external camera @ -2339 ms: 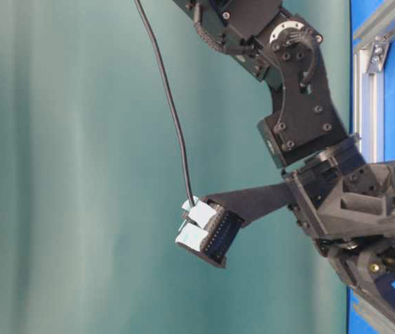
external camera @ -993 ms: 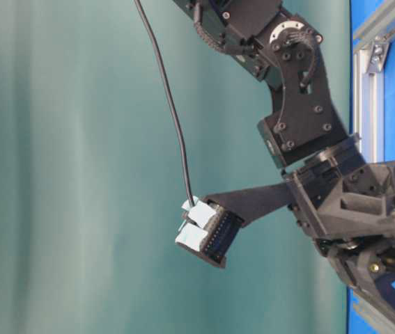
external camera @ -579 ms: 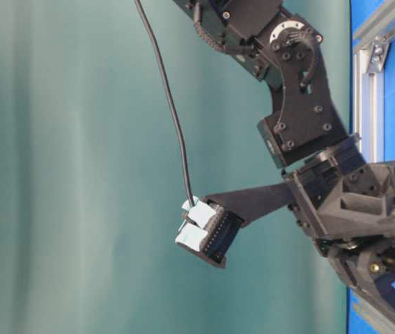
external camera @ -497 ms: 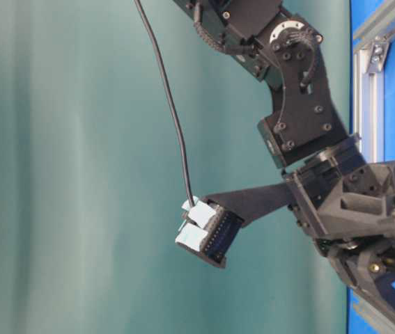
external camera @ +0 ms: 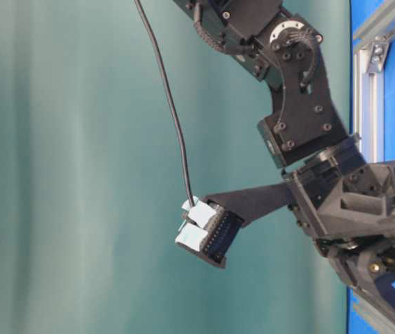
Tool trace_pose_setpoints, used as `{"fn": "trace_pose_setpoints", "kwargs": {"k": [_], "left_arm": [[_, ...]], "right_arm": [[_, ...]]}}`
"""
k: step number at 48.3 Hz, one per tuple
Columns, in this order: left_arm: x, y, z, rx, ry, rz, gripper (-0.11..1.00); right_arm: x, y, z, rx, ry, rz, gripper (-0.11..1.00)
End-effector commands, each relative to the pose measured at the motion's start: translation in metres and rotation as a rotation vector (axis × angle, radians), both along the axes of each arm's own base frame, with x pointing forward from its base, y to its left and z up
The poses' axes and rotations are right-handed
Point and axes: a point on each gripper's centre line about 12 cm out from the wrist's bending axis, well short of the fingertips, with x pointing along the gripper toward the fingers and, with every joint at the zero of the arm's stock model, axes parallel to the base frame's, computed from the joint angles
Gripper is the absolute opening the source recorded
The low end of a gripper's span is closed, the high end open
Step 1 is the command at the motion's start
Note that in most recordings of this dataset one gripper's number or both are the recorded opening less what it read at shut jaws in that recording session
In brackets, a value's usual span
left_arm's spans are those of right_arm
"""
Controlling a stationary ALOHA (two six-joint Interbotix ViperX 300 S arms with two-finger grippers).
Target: Insert the wire through the string loop located on the left side.
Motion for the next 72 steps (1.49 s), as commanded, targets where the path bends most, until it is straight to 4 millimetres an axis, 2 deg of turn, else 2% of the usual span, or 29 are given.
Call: {"fn": "trace_pose_setpoints", "kwargs": {"k": [1, 36, 38, 41, 51, 55, 63, 72], "left_arm": [[0.005, -0.001, 0.006, -0.002, -0.028, -0.003, 0.05], [0.003, -0.001, 0.005, -0.002, -0.023, -0.001, 0.05], [0.003, 0.0, 0.005, -0.002, -0.021, -0.001, 0.05], [0.003, 0.0, 0.005, -0.002, -0.023, -0.001, 0.05], [0.003, 0.0, 0.006, -0.002, -0.024, -0.001, 0.05], [0.003, 0.0, 0.006, -0.002, -0.026, -0.001, 0.05], [-0.001, 0.0, 0.009, -0.005, -0.027, -0.001, 0.05], [-0.017, 0.002, 0.014, -0.014, -0.022, 0.001, 0.05]], "right_arm": [[0.004, 0.001, 0.016, 0.003, -0.04, 0.001, 0.01], [0.004, 0.003, 0.015, -0.004, -0.025, 0.011, 0.02], [0.004, 0.003, 0.014, -0.003, -0.023, 0.01, 0.06], [0.004, 0.004, 0.014, 0.0, -0.022, 0.01, 0.18], [0.002, 0.004, 0.012, 0.015, -0.004, 0.0, 0.77], [0.002, 0.004, 0.012, 0.018, -0.004, -0.003, 0.94], [0.002, 0.003, 0.012, 0.019, -0.004, -0.004, 0.94], [0.002, 0.003, 0.011, 0.019, -0.001, -0.004, 0.94]]}}
